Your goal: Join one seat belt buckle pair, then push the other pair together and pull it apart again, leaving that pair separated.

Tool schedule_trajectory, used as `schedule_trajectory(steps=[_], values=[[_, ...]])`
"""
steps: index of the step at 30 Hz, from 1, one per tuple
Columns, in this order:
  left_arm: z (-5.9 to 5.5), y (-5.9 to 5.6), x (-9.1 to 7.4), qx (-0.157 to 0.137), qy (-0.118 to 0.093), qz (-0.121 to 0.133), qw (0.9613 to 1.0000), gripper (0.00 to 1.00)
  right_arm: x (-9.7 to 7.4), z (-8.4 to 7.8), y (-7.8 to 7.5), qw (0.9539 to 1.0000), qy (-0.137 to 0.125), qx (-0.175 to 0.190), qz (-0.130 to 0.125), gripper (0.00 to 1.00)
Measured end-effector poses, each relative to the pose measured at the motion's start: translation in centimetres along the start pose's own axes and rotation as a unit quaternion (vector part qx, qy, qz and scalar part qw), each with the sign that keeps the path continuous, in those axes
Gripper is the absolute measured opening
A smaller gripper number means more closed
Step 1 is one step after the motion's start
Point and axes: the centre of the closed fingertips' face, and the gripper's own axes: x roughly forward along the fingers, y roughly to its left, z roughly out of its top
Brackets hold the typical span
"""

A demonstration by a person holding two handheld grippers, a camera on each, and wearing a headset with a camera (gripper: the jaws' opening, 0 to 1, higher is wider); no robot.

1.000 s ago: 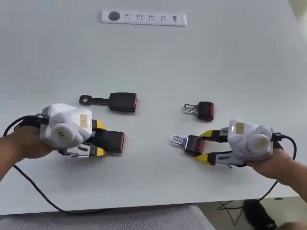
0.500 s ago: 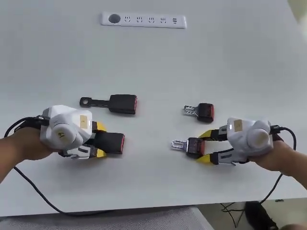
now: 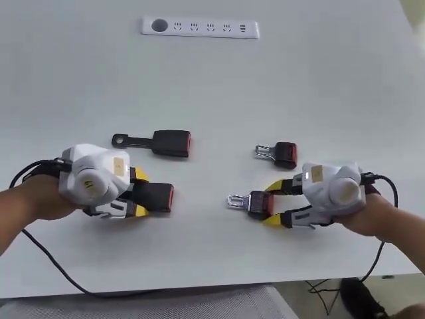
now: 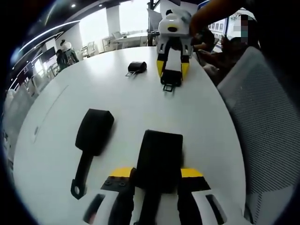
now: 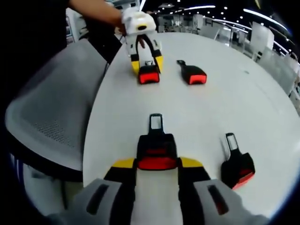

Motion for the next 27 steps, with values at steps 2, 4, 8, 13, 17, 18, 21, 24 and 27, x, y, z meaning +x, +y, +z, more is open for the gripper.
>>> schedule_trajectory(steps=[2, 4, 8, 13, 17, 18, 21, 24, 27], values=[[0.0, 0.0, -0.1, -0.002, 0.0, 0.0, 1.0, 0.37, 0.3, 0.3, 0.2, 1.0, -0.002, -0.002, 0.002, 0.35], [0.0, 0.0, -0.1, -0.003, 0.001, 0.0, 1.0, 0.37, 0.6, 0.7, 0.3, 0.9999, -0.006, -0.008, 0.003, 0.35], [0.0, 0.0, -0.1, -0.003, 0.002, 0.0, 1.0, 0.37, 1.1, 1.4, 0.5, 0.9998, -0.014, -0.014, 0.006, 0.35], [0.0, 0.0, -0.2, -0.004, 0.002, 0.0, 1.0, 0.37, 1.7, 2.3, 0.8, 0.9995, -0.023, -0.02, 0.01, 0.35], [0.0, -0.1, -0.2, -0.005, 0.003, 0.001, 1.0, 0.37, 2.0, 2.8, 0.9, 0.9994, -0.025, -0.02, 0.014, 0.35], [0.0, -0.1, -0.2, -0.005, 0.003, 0.0, 1.0, 0.37, 2.1, 3.0, 0.9, 0.9993, -0.027, -0.022, 0.015, 0.35], [0.0, -0.1, -0.2, -0.005, 0.003, 0.001, 1.0, 0.37, 2.4, 3.6, 1.0, 0.9991, -0.031, -0.022, 0.018, 0.35], [0.0, -0.1, -0.2, -0.005, 0.003, 0.001, 1.0, 0.37, 2.8, 4.3, 1.0, 0.9987, -0.039, -0.027, 0.02, 0.35], [-0.1, -0.2, -0.2, -0.006, 0.002, 0.001, 1.0, 0.37, 3.2, 4.6, 1.2, 0.9986, -0.042, -0.024, 0.024, 0.35]])
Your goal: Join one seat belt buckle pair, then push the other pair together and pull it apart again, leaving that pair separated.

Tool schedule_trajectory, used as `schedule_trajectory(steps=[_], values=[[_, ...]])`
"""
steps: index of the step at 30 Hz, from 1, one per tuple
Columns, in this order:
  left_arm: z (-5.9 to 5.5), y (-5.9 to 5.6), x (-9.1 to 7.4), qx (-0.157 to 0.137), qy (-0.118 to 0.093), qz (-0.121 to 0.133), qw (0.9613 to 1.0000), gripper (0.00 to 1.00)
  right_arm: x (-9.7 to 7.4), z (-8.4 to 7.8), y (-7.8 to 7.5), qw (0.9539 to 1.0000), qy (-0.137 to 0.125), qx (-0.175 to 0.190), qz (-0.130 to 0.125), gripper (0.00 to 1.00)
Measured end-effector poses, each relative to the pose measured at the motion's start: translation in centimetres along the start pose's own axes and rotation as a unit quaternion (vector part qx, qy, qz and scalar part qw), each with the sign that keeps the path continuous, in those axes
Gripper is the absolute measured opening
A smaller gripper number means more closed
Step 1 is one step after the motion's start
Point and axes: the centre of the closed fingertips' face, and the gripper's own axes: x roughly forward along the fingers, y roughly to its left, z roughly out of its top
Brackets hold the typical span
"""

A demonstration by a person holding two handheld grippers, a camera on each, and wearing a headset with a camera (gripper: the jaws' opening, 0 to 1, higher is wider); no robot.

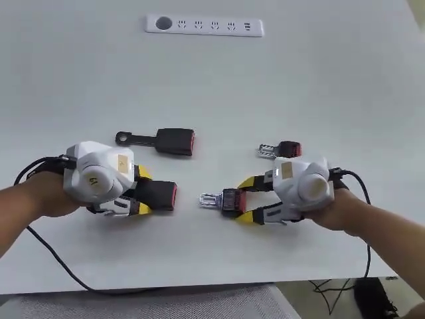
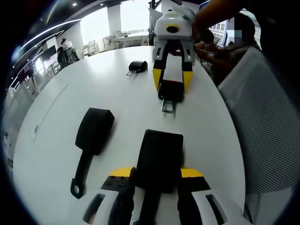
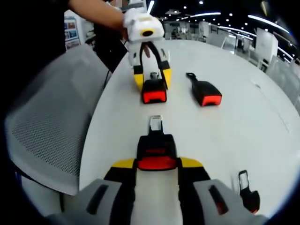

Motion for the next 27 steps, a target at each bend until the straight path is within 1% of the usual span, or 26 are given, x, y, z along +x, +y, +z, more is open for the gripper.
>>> schedule_trajectory(steps=[3, 9, 12, 15, 19, 21, 23, 27], values=[[0.0, 0.0, 0.0, 0.0, 0.0, 0.0, 1.0, 0.37, 0.5, 0.5, -0.3, 1.0, -0.004, 0.003, 0.0, 0.35], [-0.1, 0.0, 0.0, -0.001, 0.0, 0.0, 1.0, 0.37, 1.3, 1.5, -0.4, 0.9999, -0.009, 0.003, 0.005, 0.35], [-0.1, 0.0, 0.0, -0.001, 0.0, 0.001, 1.0, 0.37, 1.7, 1.9, -0.4, 0.9999, -0.014, 0.008, 0.004, 0.35], [-0.1, 0.0, 0.0, -0.002, 0.0, 0.001, 1.0, 0.37, 2.4, 2.7, -0.4, 0.9997, -0.022, 0.006, 0.004, 0.35], [-0.2, 0.1, 0.0, -0.004, 0.0, 0.004, 1.0, 0.37, 3.0, 3.3, -0.3, 0.9996, -0.027, 0.012, 0.007, 0.35], [-0.3, 0.2, 0.1, -0.004, -0.001, 0.004, 1.0, 0.37, 3.2, 3.4, -0.5, 0.9996, -0.025, 0.006, 0.007, 0.35], [-0.3, 0.2, 0.1, -0.005, 0.0, 0.004, 1.0, 0.37, 3.4, 3.6, -0.5, 0.9995, -0.027, 0.012, 0.008, 0.35], [-0.3, 0.2, 0.1, -0.005, 0.0, 0.005, 1.0, 0.37, 3.8, 4.0, -0.5, 0.9995, -0.029, 0.008, 0.011, 0.35]])
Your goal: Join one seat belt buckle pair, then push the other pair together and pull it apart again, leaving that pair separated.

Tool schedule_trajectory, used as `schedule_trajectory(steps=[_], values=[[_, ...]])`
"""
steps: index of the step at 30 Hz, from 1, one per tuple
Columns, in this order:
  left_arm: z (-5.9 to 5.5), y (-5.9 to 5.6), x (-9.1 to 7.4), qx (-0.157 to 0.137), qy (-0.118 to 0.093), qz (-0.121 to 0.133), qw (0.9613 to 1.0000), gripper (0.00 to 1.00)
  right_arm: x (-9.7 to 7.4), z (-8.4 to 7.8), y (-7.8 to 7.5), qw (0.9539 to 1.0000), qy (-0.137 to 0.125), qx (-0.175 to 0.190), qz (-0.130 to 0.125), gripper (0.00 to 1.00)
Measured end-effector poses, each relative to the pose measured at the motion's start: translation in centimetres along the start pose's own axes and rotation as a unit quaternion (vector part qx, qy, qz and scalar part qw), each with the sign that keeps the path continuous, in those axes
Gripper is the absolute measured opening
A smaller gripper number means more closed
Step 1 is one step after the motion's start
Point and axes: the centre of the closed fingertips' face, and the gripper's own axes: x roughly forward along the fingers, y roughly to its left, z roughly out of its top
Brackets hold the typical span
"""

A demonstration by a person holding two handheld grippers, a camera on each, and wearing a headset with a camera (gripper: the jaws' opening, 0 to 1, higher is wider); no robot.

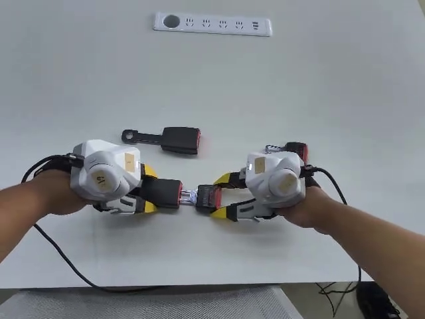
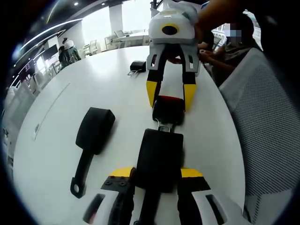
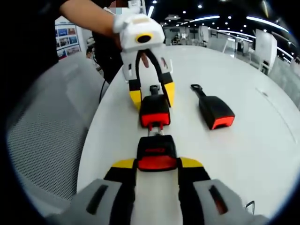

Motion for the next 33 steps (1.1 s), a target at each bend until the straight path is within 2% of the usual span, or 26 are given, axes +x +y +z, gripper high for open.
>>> schedule_trajectory(steps=[2, 3, 13, 23, 33], values=[[-0.1, 0.0, 0.1, -0.001, 0.001, 0.001, 1.0, 0.37, 0.4, 0.3, 0.0, 1.0, -0.003, -0.003, -0.001, 0.35], [-0.1, 0.0, 0.1, -0.001, 0.001, 0.002, 1.0, 0.37, 0.4, 0.2, 0.0, 0.9998, 0.005, -0.017, -0.002, 0.35], [0.2, -0.2, 0.1, 0.009, 0.006, -0.001, 0.9999, 0.35, 0.6, 0.5, 0.1, 1.0, 0.002, 0.001, -0.006, 0.34], [0.5, -0.4, 0.0, 0.037, 0.003, -0.016, 0.9992, 0.34, 0.9, 0.8, -0.1, 1.0, 0.003, -0.005, -0.001, 0.34], [0.6, -0.5, 0.0, 0.045, 0.003, -0.02, 0.9988, 0.34, 1.4, 1.1, -0.3, 0.9999, 0.012, -0.009, 0.0, 0.34]])
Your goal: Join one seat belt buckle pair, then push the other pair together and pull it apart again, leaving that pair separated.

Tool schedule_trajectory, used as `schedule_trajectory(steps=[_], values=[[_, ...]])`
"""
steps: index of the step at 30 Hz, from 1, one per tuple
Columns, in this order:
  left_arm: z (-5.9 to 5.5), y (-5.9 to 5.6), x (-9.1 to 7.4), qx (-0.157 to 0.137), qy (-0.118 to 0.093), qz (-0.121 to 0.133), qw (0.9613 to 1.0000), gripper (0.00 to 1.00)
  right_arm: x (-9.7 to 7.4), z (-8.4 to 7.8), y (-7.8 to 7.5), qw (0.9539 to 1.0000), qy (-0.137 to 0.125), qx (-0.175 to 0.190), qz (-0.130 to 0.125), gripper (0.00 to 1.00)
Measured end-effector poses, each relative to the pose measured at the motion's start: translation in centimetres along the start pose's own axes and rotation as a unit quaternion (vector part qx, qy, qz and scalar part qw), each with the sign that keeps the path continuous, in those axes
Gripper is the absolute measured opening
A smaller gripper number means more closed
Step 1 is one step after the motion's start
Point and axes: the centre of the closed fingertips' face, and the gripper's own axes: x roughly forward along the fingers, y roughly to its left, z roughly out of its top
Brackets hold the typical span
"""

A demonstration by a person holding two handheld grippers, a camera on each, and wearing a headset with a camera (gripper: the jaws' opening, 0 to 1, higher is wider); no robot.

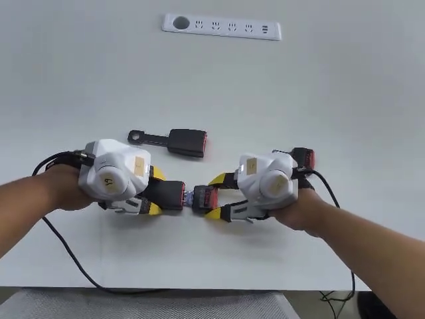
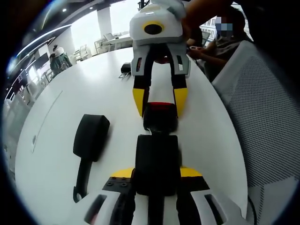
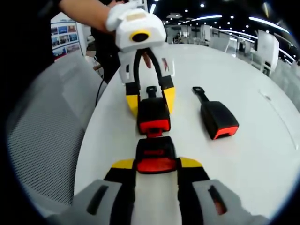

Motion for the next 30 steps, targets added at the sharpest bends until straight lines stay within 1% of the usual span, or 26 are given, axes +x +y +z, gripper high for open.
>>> schedule_trajectory(steps=[3, 4, 5, 7, 8, 9, 10, 20, 30], values=[[-0.03, 0.0, 0.03, 0.003, 0.002, -0.001, 1.0, 0.34, 0.14, 0.12, -0.05, 1.0, -0.001, 0.004, -0.001, 0.33], [-0.03, 0.0, 0.06, 0.005, 0.003, -0.004, 1.0, 0.34, 0.44, 0.45, 0.05, 1.0, -0.005, 0.007, 0.0, 0.33], [0.0, -0.05, 0.1, 0.011, 0.007, -0.009, 0.9999, 0.34, 0.65, 0.61, 0.17, 1.0, -0.002, 0.005, -0.002, 0.33], [-0.01, 0.02, 0.14, 0.013, 0.01, -0.01, 0.9998, 0.34, 0.85, 0.86, 0.1, 1.0, 0.002, 0.003, -0.004, 0.33], [-0.24, 0.08, 0.13, 0.014, 0.015, -0.012, 0.9997, 0.34, 0.8, 0.91, 0.05, 1.0, 0.001, 0.002, -0.007, 0.34], [-0.26, 0.09, 0.21, 0.014, 0.013, -0.013, 0.9997, 0.34, 0.76, 0.64, 0.2, 0.9999, 0.007, 0.008, -0.005, 0.34], [-0.37, 0.17, 0.27, 0.015, 0.012, -0.013, 0.9997, 0.34, 0.86, 0.76, 0.21, 1.0, 0.003, 0.002, -0.007, 0.34], [-0.42, 0.24, 0.53, 0.013, 0.01, -0.012, 0.9998, 0.34, 0.72, 0.74, 0.09, 0.9999, 0.002, 0.004, -0.011, 0.34], [-0.19, 0.18, 0.46, 0.01, 0.008, -0.011, 0.9999, 0.35, 0.63, 0.63, 0.05, 0.9999, -0.003, 0.005, -0.014, 0.34]])
